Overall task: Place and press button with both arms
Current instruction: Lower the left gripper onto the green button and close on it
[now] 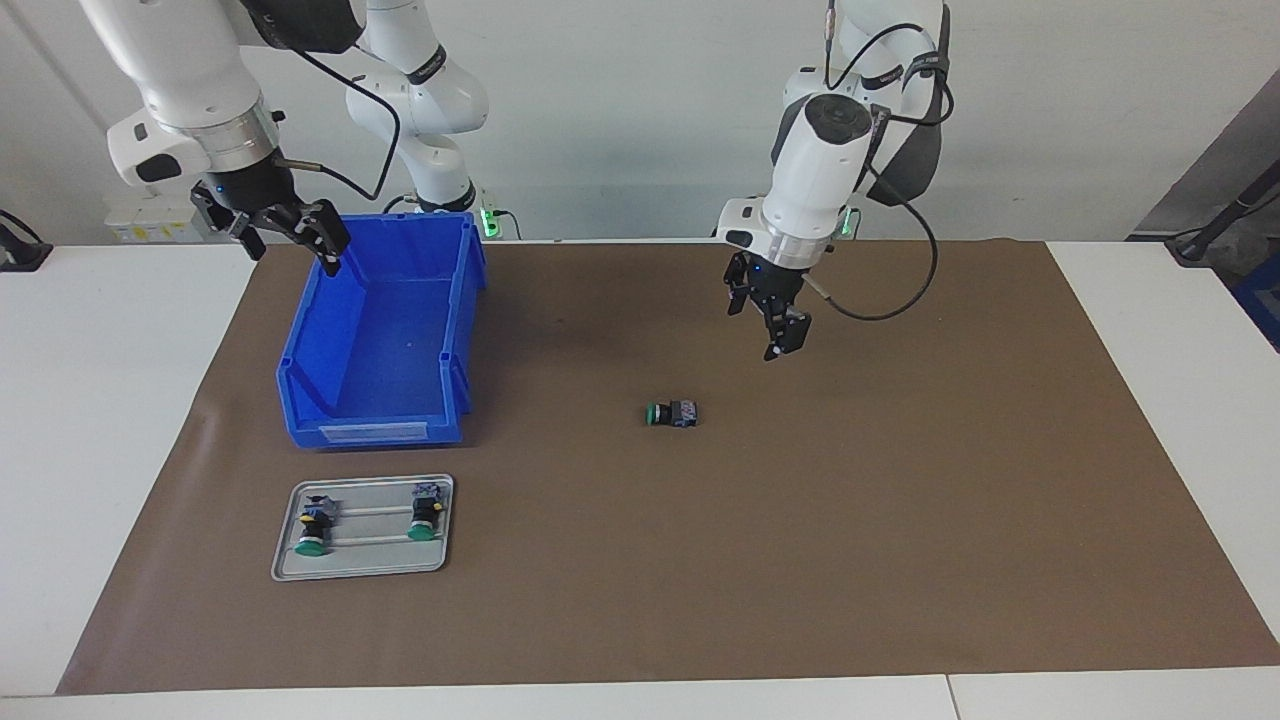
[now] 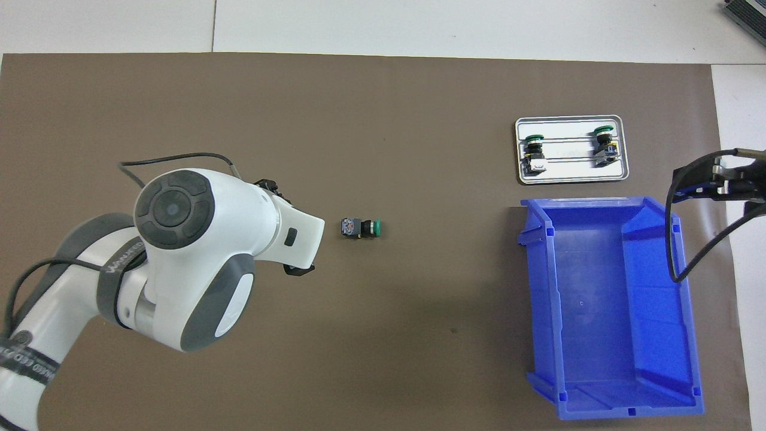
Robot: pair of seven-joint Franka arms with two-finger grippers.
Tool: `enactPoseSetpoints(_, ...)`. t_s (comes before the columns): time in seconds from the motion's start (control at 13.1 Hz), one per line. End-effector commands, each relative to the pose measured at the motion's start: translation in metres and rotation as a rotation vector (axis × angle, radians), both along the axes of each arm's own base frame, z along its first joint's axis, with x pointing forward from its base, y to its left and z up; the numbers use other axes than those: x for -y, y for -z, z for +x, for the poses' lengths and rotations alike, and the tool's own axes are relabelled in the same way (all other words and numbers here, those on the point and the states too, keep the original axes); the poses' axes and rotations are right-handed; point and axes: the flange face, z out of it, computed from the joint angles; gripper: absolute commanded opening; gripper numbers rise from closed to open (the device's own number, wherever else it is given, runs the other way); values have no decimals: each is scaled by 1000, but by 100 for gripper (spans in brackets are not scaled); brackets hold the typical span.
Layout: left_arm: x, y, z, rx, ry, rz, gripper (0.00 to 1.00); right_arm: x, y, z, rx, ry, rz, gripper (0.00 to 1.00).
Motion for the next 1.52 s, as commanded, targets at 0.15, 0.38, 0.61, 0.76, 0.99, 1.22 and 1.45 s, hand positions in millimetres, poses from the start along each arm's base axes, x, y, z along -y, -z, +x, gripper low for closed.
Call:
enactPoseSetpoints(0.15, 56, 29, 20, 7, 50, -62, 100, 0, -9, -9, -55, -13, 51, 100)
enactPoseSetpoints(0.38, 92, 41, 18, 14, 100, -58, 100, -1, -7, -7, -35, -13, 52, 100)
enactPoseSetpoints(0.61, 108, 73, 24, 15, 145, 9, 100, -2, -2, -10, -49, -110, 48, 100)
enactPoseSetpoints(0.76, 121, 84, 24, 14, 161, 15, 100, -1, -3, -10, -44, -119, 44, 100)
enactPoseSetpoints(0.99, 124, 108, 25, -6, 173, 44, 100, 0, -3, -9, -38, -109, 43, 100)
enactPoseSetpoints(1.22, 121, 109, 34, 1, 165, 43, 100, 1, -1, -9, -39, -87, 53, 100)
enactPoseSetpoints(1.45, 124, 115, 36, 30, 164, 26, 99, 1, 0, -9, -41, -41, 53, 100)
